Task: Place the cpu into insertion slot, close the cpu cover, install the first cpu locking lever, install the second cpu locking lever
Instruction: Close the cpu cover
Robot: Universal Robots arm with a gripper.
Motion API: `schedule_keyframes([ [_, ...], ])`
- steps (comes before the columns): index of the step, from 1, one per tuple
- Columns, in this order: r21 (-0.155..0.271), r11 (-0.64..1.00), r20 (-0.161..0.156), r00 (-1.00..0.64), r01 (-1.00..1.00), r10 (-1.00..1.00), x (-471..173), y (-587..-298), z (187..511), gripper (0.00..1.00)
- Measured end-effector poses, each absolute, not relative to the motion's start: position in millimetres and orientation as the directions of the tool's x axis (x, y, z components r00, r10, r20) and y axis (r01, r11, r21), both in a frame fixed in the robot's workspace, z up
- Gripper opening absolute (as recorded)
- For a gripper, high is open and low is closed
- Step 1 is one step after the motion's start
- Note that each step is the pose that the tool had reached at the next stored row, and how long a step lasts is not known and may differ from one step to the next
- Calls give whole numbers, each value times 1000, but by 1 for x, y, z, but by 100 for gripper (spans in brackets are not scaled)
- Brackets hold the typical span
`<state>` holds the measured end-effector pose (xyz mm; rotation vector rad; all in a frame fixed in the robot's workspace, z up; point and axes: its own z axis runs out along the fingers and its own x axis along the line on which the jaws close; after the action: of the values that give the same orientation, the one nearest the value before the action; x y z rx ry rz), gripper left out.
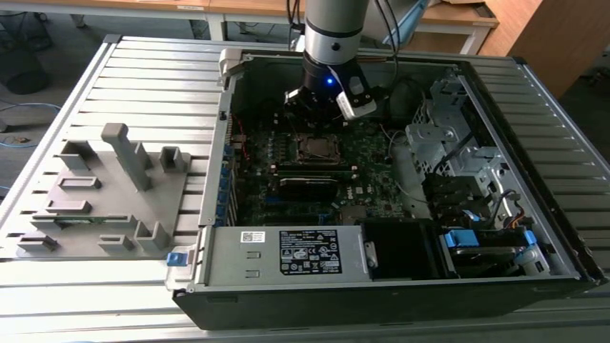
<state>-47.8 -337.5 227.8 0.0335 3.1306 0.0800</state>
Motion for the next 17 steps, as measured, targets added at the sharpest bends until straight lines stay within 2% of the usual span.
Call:
schedule_keyframes([
  [17, 19, 1000, -10, -1000, 21, 21, -48, -337, 223, 11],
])
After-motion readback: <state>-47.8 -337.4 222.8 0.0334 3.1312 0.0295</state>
